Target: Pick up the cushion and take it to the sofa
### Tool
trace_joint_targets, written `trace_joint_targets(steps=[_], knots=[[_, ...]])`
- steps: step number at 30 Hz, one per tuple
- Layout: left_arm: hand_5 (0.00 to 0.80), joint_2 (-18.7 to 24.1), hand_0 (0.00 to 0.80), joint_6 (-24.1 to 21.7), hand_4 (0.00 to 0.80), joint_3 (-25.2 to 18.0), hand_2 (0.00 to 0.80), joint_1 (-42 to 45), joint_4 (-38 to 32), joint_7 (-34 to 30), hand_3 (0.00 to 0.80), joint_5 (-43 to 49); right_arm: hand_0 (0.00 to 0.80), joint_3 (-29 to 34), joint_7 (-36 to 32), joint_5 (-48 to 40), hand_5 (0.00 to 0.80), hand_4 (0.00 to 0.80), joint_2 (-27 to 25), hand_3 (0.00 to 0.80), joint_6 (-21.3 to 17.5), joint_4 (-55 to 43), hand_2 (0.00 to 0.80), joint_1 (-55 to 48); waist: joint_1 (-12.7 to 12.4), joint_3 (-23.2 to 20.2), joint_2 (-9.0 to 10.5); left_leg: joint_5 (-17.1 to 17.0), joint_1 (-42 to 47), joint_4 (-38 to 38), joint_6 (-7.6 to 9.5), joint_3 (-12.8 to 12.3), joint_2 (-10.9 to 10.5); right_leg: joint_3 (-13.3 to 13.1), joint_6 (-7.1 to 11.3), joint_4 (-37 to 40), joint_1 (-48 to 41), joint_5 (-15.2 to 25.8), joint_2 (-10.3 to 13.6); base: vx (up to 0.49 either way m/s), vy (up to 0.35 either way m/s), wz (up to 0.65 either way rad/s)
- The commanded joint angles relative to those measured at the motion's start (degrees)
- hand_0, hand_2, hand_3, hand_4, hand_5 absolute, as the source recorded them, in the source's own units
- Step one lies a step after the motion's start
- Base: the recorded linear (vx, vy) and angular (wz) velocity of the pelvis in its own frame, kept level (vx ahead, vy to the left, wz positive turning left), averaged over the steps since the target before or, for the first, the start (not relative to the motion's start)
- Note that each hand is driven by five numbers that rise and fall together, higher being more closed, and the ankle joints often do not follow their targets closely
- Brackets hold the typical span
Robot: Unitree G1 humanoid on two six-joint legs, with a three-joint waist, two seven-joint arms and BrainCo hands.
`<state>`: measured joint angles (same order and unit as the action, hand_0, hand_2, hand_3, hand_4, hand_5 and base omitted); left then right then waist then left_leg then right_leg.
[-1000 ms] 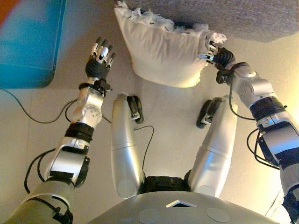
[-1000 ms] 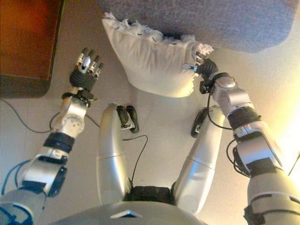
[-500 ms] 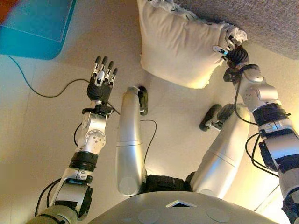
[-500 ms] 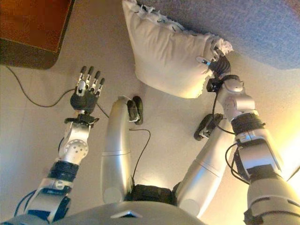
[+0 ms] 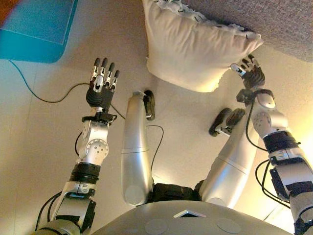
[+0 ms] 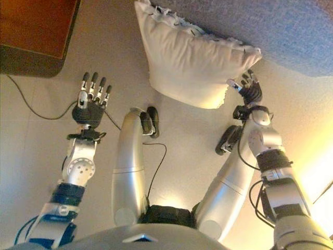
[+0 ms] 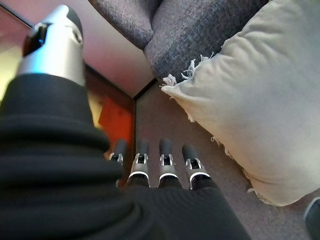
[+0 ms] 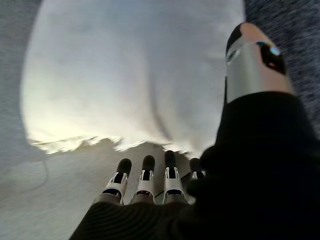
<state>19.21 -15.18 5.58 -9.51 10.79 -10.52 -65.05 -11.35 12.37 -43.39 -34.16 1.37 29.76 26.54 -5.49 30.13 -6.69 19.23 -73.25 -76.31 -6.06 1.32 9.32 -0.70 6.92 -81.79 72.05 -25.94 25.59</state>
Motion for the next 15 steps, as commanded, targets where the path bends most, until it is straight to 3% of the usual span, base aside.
trace_joint_targets(steps=[1, 15], knots=[[0.0, 0.9, 0.0, -3.7, 0.0, -0.2, 0.0, 1.0, -1.8, -1.5, 0.0, -1.0, 0.0, 2.6, 0.9, -2.4, 0.0, 0.0, 1.0, 0.0, -2.5, 0.7, 0.0, 0.9, 0.9, -0.3, -0.3, 1.8, 3.2, 3.9, 0.73, -3.4, 0.5, -0.4, -2.72, 6.0, -2.8, 5.9, -1.2, 0.0, 0.0, 0.0], [0.0, 1.8, 0.0, -0.8, 0.0, 1.5, 0.0, -1.3, -2.3, -1.4, 0.0, -1.7, 0.0, 2.2, -0.2, -9.8, 0.0, 0.0, 0.1, 0.0, 2.0, 13.4, 0.0, 10.6, -1.1, -0.4, -1.57, 1.6, 3.1, 2.6, 0.98, -3.1, -0.8, -0.6, -2.51, 4.1, -2.4, 6.0, 0.6, 0.0, -0.008, 0.05]])
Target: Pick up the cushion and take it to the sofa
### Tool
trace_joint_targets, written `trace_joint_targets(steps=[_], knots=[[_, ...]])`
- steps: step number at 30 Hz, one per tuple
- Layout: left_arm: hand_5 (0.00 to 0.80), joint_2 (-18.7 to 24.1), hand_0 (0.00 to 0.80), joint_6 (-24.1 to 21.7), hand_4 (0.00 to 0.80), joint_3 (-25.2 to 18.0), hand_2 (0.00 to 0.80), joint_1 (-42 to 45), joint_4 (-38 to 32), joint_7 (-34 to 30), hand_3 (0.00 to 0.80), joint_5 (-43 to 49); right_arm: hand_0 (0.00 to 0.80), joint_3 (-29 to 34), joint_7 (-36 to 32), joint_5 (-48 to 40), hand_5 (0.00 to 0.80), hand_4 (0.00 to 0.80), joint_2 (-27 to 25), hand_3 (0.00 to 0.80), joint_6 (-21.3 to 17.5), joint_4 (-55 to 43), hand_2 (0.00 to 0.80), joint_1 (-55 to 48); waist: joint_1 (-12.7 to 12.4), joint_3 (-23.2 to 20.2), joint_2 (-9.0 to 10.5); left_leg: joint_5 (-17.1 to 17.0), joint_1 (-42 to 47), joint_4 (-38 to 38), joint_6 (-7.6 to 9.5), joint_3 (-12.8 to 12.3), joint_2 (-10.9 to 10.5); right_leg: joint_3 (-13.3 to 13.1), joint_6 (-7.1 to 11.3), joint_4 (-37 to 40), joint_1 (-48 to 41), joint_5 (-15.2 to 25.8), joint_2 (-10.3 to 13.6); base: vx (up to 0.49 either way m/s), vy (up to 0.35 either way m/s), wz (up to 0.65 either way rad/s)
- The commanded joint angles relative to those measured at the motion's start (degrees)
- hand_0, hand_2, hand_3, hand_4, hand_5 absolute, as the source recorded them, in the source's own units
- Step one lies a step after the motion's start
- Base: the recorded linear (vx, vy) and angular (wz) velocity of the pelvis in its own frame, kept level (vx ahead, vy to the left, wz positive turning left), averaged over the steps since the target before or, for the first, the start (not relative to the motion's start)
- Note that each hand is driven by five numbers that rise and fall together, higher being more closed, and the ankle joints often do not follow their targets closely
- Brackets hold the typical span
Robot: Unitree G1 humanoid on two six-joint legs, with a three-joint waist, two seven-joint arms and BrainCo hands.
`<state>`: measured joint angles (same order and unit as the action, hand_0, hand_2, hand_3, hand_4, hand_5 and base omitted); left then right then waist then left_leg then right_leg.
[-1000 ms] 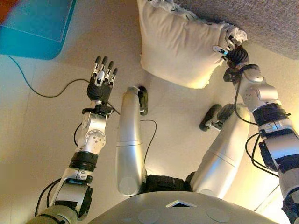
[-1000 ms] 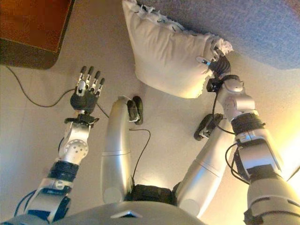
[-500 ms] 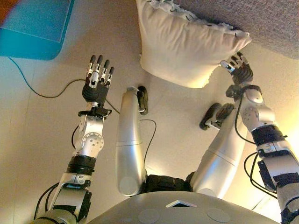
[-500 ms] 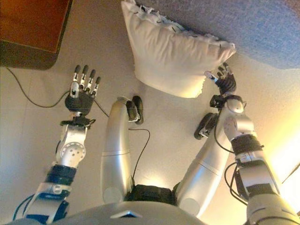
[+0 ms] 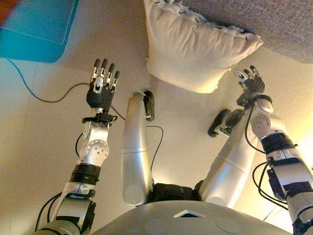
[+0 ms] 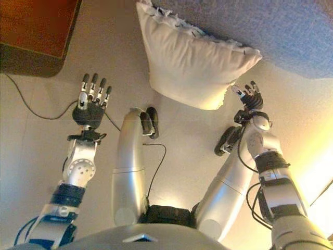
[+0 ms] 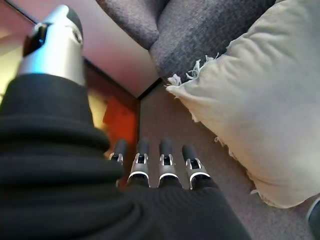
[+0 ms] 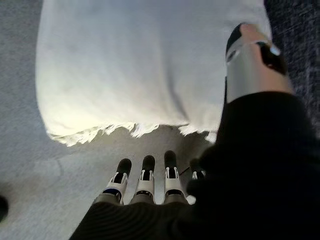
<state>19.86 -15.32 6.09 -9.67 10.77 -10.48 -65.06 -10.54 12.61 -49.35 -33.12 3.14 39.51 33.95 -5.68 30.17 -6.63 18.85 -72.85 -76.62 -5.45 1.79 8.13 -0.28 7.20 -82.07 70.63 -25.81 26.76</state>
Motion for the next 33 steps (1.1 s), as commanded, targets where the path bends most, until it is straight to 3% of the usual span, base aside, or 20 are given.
trace_joint_targets(steps=[1, 10, 20, 26, 30, 31, 32, 33], knots=[[0.0, 1.2, 0.0, -0.4, 0.0, 1.1, 0.0, -1.1, -2.3, -1.7, 0.0, -1.8, 0.0, 1.5, -0.6, -4.5, 0.0, 0.0, -1.1, 0.0, 0.4, 5.0, 0.0, 4.1, -1.2, -0.4, -1.8, 2.0, 2.6, 2.7, 0.41, -3.5, 0.2, -1.0, -2.81, 4.2, -0.9, 5.8, -0.4, 0.009, -0.018, 0.12], [0.0, 2.6, 0.0, 2.2, 0.0, 2.2, 0.0, -0.5, -4.9, -4.7, 0.0, -2.2, 0.0, 3.1, -8.6, -10.7, 0.0, 0.0, -5.1, 0.0, 0.3, 18.0, 0.0, 12.9, -3.6, -0.4, -3.44, 2.3, 1.3, 0.7, 0.63, -3.4, -1.1, -1.1, -3.12, 1.3, 0.1, 4.6, 1.2, 0.007, -0.022, 0.14], [0.0, 4.4, 0.0, 4.5, 0.0, 0.9, 0.0, 1.6, -6.9, -6.4, 0.0, -3.3, 0.0, 3.4, -15.1, -13.9, 0.0, 0.0, -7.6, 0.0, 3.3, 23.7, 0.0, 15.8, -5.2, -0.4, -4.02, 3.0, -0.2, -2.2, 0.62, -3.1, -1.9, -1.1, -3.64, -2.2, 0.7, 3.1, 2.3, 0.013, -0.028, 0.14], [0.0, 4.7, 0.0, 5.8, 0.0, 0.3, 0.0, 2.0, -8.4, -6.4, 0.0, -3.3, 0.0, 1.3, -17.8, -8.9, 0.0, 0.0, -8.0, 0.0, 3.3, 23.7, 0.0, 18.8, -5.8, -0.5, -4.38, 3.0, -1.1, -3.0, 0.55, -3.0, -2.5, -1.3, -3.72, -3.0, 1.1, 2.7, 2.4, 0.004, -0.006, 0.02], [0.0, 5.2, 0.0, 7.0, 0.0, -0.5, 0.0, 2.7, -9.1, -6.6, 0.0, -3.5, 0.0, -2.7, -17.7, 1.1, 0.0, 0.0, -8.4, 0.0, 3.4, 22.2, 0.0, 20.6, -6.4, -0.7, -4.23, 2.9, -1.6, -3.4, 0.42, -2.9, -2.5, -1.1, -3.87, -3.4, 1.2, 2.6, 2.7, 0.004, -0.014, 0.05], [0.0, 5.3, 0.0, 7.3, 0.0, -0.9, 0.0, 3.0, -9.3, -6.8, 0.0, -3.6, 0.637, -3.5, -17.8, 2.4, 0.637, 0.637, -8.8, 0.637, 3.8, 21.9, 0.637, 20.6, -6.5, -0.7, -4.16, 2.9, -1.8, -3.6, 0.41, -2.9, -2.4, -1.0, -3.92, -3.6, 1.2, 2.5, 2.8, 0.003, -0.019, 0.1], [0.0, 5.4, 0.0, 7.5, 0.0, -1.2, 0.0, 3.2, -9.6, -6.9, 0.0, -3.6, 0.8, -4.2, -17.8, 2.7, 0.8, 0.8, -9.2, 0.8, 3.6, 21.7, 0.8, 20.7, -6.6, -0.6, -4.13, 2.8, -1.8, -3.7, 0.39, -2.8, -2.3, -1.0, -3.93, -3.8, 1.2, 2.5, 2.8, 0.003, -0.023, 0.11], [0.0, 5.4, 0.0, 7.5, 0.0, -1.3, 0.0, 3.4, -9.6, -7.2, 0.0, -3.6, 0.8, -4.7, -18.0, 2.5, 0.8, 0.8, -9.5, 0.8, 3.3, 21.7, 0.8, 20.8, -6.6, -0.6, -4.1, 2.8, -1.9, -3.8, 0.4, -2.7, -2.3, -1.0, -3.93, -3.8, 1.2, 2.4, 2.8, 0.003, -0.025, 0.13]])
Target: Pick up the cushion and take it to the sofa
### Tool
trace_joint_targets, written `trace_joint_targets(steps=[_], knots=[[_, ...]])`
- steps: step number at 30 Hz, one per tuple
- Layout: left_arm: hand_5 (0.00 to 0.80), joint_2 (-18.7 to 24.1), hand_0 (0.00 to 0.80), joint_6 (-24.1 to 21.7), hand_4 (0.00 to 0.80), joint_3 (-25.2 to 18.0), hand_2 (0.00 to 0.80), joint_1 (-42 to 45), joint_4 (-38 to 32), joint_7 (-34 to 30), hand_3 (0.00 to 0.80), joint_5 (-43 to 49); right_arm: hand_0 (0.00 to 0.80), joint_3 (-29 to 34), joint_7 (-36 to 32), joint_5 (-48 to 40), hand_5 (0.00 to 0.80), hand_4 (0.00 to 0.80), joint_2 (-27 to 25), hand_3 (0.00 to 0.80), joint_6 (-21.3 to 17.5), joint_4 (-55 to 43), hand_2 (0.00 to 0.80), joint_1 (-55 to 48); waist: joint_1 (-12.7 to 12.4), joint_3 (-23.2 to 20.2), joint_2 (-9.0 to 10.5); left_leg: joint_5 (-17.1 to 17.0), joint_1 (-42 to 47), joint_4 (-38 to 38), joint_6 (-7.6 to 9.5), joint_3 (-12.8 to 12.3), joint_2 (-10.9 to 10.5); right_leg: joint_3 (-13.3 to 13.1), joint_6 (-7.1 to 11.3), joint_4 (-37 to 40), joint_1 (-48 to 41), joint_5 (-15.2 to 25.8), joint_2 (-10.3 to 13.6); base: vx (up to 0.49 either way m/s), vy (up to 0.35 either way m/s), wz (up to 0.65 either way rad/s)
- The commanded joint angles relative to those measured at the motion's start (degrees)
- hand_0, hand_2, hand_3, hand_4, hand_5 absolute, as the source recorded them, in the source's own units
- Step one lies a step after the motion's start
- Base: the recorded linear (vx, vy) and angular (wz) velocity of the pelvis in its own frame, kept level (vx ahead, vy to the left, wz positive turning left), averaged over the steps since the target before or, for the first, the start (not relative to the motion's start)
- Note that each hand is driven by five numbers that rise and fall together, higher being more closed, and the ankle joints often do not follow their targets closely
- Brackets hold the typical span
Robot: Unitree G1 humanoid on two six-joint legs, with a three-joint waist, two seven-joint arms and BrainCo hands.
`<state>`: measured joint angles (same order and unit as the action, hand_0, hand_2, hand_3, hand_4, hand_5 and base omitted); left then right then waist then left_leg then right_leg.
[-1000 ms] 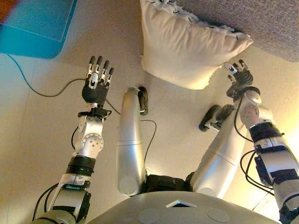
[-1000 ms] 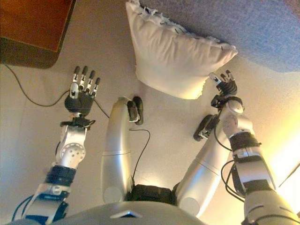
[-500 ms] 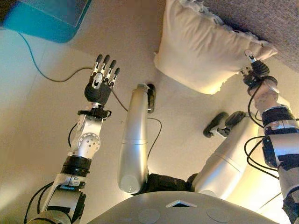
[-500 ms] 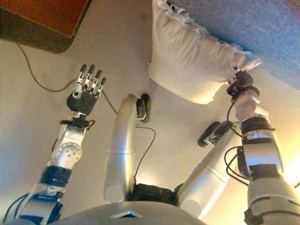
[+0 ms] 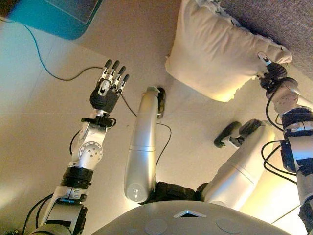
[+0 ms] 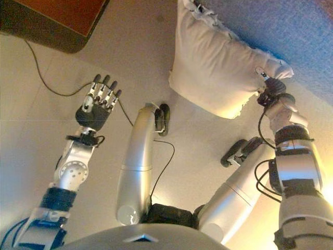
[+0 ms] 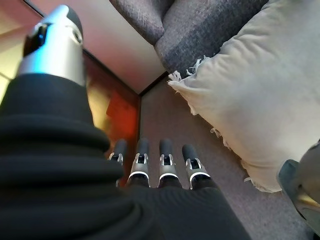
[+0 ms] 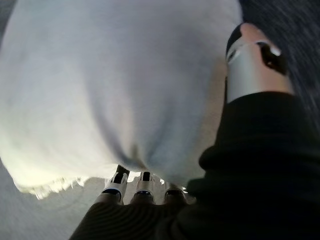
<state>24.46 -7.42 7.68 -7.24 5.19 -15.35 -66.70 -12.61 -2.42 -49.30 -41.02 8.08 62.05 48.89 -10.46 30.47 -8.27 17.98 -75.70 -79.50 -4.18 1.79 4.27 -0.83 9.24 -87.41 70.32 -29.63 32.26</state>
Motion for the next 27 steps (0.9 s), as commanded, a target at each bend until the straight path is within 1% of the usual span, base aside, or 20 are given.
trace_joint_targets(steps=[1, 8, 14, 17, 20, 23, 26, 27], knots=[[0.0, 0.9, 0.0, -0.5, 0.0, -2.9, 0.0, 1.0, -3.9, -2.6, 0.0, -2.0, 0.8, -2.8, -3.3, 2.1, 0.8, 0.8, -1.8, 0.8, -1.8, -0.7, 0.8, 5.9, -1.9, -1.0, -2.41, 3.7, 0.8, -1.1, -0.89, -2.6, 1.5, -0.4, -5.99, 1.5, 1.4, 6.2, -2.7, 0.002, -0.024, 0.13], [0.0, 1.6, 0.0, -0.4, 0.0, -3.4, 0.0, 1.3, -3.6, -3.4, 0.0, -2.4, 0.8, -2.1, -5.0, 2.1, 0.8, 0.8, -2.4, 0.8, -2.4, 0.6, 0.8, 5.2, -2.0, -0.9, -2.38, 4.1, 0.0, -2.6, -0.97, -2.4, 1.4, -0.4, -5.93, 0.4, 1.2, 5.8, -2.9, 0.001, -0.005, 0.02], [0.0, 1.9, 0.0, -0.2, 0.0, -3.8, 0.0, 1.8, -3.9, -3.9, 0.0, -2.6, 0.8, -1.3, -5.6, 1.1, 0.8, 0.8, -2.7, 0.8, -4.5, -0.6, 0.8, 3.6, -1.8, -0.7, -2.18, 4.1, -0.3, -3.0, -0.99, -2.1, 1.7, -0.4, -5.65, 0.1, 1.3, 5.8, -2.8, -0.006, -0.009, 0.02], [0.0, 2.1, 0.0, -0.3, 0.0, -3.9, 0.0, 1.9, -4.3, -3.9, 0.0, -3.1, 0.8, -0.1, -5.1, -0.4, 0.8, 0.8, -2.5, 0.8, -6.6, -1.9, 0.8, 2.6, -1.6, -0.8, -1.99, 3.8, 0.0, -2.5, -1.03, -2.0, 2.0, -0.2, -5.44, 0.8, 0.9, 6.1, -2.9, 0.0, 0.0, 0.0], [0.0, 2.1, 0.0, -0.6, 0.0, -4.1, 0.0, 2.0, -4.5, -3.6, 0.0, -3.2, 0.8, 0.8, -3.9, 0.6, 0.8, 0.8, -1.9, 0.8, -8.4, -5.3, 0.8, 1.5, -1.3, -1.2, -1.56, 3.4, 0.8, -1.4, -1.03, -1.9, 2.2, 0.1, -5.28, 2.2, 0.1, 6.5, -3.2, 0.0, 0.0, 0.0], [0.0, 2.0, 0.0, -0.8, 0.0, -4.7, 0.0, 2.2, -5.1, -3.4, 0.0, -3.7, 0.8, 0.8, -0.4, 4.9, 0.8, 0.8, -1.5, 0.8, -10.0, -11.3, 0.8, -0.2, -1.0, -1.5, -0.88, 2.3, 2.4, 1.1, -1.07, -1.7, 2.5, 0.7, -5.22, 5.1, -1.6, 7.6, -3.6, -0.042, -0.013, -0.03], [0.0, 1.8, 0.0, -1.7, 0.0, -4.7, 0.0, 2.1, -5.6, -2.6, 0.0, -4.0, 0.8, 1.1, 3.2, 6.6, 0.8, 0.8, -0.3, 0.8, -11.5, -19.3, 0.8, -2.8, -0.5, -2.0, 0.07, 0.6, 5.6, 6.1, -1.05, -1.5, 3.0, 1.6, -4.86, 9.5, -4.1, 9.2, -4.4, -0.054, 0.01, -0.1], [0.0, 1.6, 0.0, -2.2, 0.0, -4.6, 0.0, 1.9, -5.6, -2.4, 0.0, -3.8, 0.8, 1.6, 3.8, 7.1, 0.8, 0.8, 0.3, 0.8, -12.7, -21.7, 0.8, -3.7, -0.3, -2.2, 0.49, -0.1, 7.0, 8.4, -1.02, -1.4, 3.2, 2.1, -4.64, 11.5, -5.3, 9.9, -4.7, -0.05, 0.014, -0.19]])
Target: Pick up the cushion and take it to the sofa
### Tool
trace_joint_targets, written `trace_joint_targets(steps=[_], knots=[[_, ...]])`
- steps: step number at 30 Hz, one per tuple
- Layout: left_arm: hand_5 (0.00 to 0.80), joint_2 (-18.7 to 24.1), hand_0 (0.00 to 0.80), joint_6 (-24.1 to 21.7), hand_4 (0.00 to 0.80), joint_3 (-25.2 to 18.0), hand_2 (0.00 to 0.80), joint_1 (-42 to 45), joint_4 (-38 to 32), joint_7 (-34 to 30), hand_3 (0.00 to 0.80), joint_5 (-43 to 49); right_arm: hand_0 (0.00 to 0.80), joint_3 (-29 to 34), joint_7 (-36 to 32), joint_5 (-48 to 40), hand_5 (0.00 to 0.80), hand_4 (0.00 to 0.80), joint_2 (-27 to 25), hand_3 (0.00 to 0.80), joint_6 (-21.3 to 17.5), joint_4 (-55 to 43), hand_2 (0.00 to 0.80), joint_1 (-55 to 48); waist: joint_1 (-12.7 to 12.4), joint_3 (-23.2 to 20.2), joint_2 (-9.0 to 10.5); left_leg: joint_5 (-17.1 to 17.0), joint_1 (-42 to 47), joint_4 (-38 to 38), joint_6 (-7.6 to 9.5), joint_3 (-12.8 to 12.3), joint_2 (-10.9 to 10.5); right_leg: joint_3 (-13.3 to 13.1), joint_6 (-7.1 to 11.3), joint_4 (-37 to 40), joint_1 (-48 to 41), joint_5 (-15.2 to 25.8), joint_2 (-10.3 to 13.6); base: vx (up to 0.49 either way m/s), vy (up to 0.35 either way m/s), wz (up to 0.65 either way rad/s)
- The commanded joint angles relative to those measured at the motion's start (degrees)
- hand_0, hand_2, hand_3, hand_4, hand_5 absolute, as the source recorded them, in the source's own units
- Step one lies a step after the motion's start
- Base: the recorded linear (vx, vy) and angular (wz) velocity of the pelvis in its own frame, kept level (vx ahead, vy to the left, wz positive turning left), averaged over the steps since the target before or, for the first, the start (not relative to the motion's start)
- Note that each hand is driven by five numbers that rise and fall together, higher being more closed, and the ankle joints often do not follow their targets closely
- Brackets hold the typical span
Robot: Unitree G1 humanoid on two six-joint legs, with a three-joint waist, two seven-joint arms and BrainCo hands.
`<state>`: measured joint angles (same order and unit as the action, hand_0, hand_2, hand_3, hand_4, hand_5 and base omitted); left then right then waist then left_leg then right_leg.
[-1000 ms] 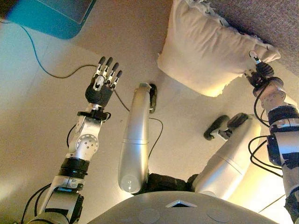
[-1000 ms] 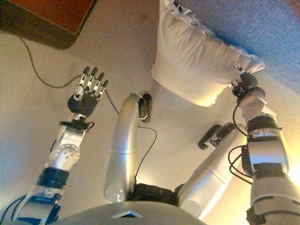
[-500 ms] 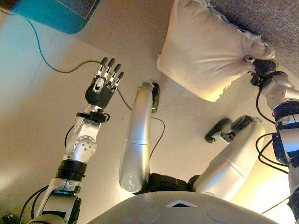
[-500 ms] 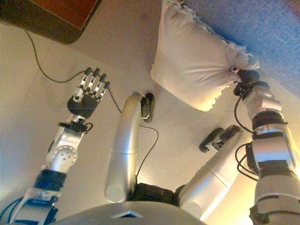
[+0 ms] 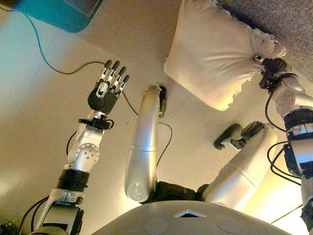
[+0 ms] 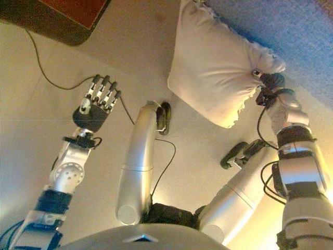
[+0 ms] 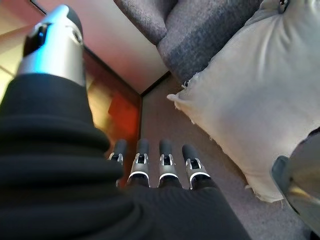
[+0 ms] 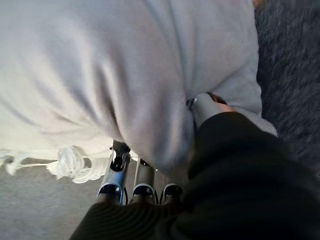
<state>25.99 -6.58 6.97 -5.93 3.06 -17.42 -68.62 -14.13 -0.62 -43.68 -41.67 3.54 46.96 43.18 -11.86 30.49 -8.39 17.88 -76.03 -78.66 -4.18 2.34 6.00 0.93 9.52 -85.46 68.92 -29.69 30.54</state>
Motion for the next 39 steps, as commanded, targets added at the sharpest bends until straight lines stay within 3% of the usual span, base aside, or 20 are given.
trace_joint_targets(steps=[1, 5, 8, 17, 22, 28, 31, 39], knots=[[0.0, 0.0, 0.0, -3.5, 0.0, -3.7, 0.0, 0.2, -3.6, 0.3, 0.0, -1.7, 0.8, 3.8, 2.4, 2.4, 0.8, 0.8, 1.5, 0.8, -8.7, -9.2, 0.8, 1.2, 1.3, -2.5, 1.06, -0.8, 8.9, 9.9, -0.93, -2.0, 1.6, 0.9, -4.69, 11.5, -5.1, 10.9, -3.3, -0.049, 0.011, -0.24], [0.0, -0.3, 0.0, -4.7, 0.0, -3.0, 0.0, -1.5, -2.7, 1.8, 0.0, -1.1, 0.8, 5.8, 4.6, 8.7, 0.8, 0.8, 3.2, 0.8, -10.1, -16.8, 0.8, -2.3, 2.0, -3.7, 2.52, -3.9, 14.6, 19.2, -0.86, -2.4, 2.5, 3.1, -4.11, 20.0, -10.6, 14.6, -3.7, -0.018, 0.006, -0.2], [0.0, 0.0, 0.0, -4.3, 0.0, -2.3, 0.0, -2.8, -2.0, 2.9, 0.0, -1.1, 0.8, 5.7, 7.8, 15.9, 0.8, 0.8, 2.4, 0.8, -8.3, -19.6, 0.8, -4.5, 2.1, -4.9, 3.83, -6.2, 19.2, 25.7, -0.78, -2.2, 2.6, 4.8, -3.58, 26.9, -15.5, 17.9, -4.0, 0.008, -0.032, -0.17], [0.0, 1.6, 0.0, -0.9, 0.0, 0.9, 0.0, -3.9, 1.2, 6.0, 0.0, 3.4, 0.8, 5.6, 12.5, 15.6, 0.8, 0.8, 1.8, 0.8, -6.8, -23.3, 0.8, -6.5, 1.0, -8.0, 8.9, -11.7, 32.5, 43.5, -0.41, -2.2, 1.0, 11.9, -1.47, 48.1, -32.2, 25.9, -5.8, 0.046, -0.104, -0.05], [0.0, 3.1, 0.0, 0.6, 0.0, 1.7, 0.0, -3.0, -0.1, 8.2, 0.0, 9.2, 0.8, 5.2, 16.4, 22.9, 0.8, 0.8, 3.2, 0.8, -5.1, -28.4, 0.8, -10.8, 0.8, -10.4, 11.46, -16.6, 40.9, 55.0, 0.59, -2.1, -1.2, 14.9, -0.19, 63.0, -43.2, 31.7, -7.9, 0.013, -0.076, -0.13], [0.0, 2.3, 0.0, 3.7, 0.0, 1.1, 0.0, -0.5, 1.2, 8.7, 0.0, 11.3, 0.8, 5.5, 16.6, 24.1, 0.8, 0.8, 6.3, 0.8, -7.2, -32.1, 0.8, -17.4, 1.3, -15.0, 13.53, -19.3, 52.8, 66.8, 0.59, -2.4, -2.0, 16.2, 1.73, 75.4, -56.1, 34.9, -11.1, 0.126, -0.056, -0.1], [0.0, 0.5, 0.0, 5.6, 0.0, -0.4, 0.0, 3.0, 1.4, 8.5, 0.0, 11.9, 0.8, 8.4, 12.7, 21.0, 0.8, 0.8, 7.4, 0.8, -7.1, -34.7, 0.8, -23.2, 1.9, -19.1, 14.13, -19.6, 59.9, 71.7, 0.7, -3.2, -2.0, 16.4, 2.36, 80.4, -62.3, 36.3, -11.8, 0.249, 0.002, 0.11], [0.0, -1.7, 0.0, 8.4, 0.0, -0.2, 0.0, 7.8, 3.9, 7.4, 0.0, 15.5, 0.8, 10.9, 7.0, 18.1, 0.8, 0.8, 9.6, 0.8, -4.7, -33.1, 0.8, -27.3, 2.4, -26.5, 14.13, -18.4, 70.9, 76.8, 1.55, -5.1, -1.9, 16.9, 3.6, 81.8, -69.3, 39.1, -11.3, 0.213, 0.045, 0.01]])
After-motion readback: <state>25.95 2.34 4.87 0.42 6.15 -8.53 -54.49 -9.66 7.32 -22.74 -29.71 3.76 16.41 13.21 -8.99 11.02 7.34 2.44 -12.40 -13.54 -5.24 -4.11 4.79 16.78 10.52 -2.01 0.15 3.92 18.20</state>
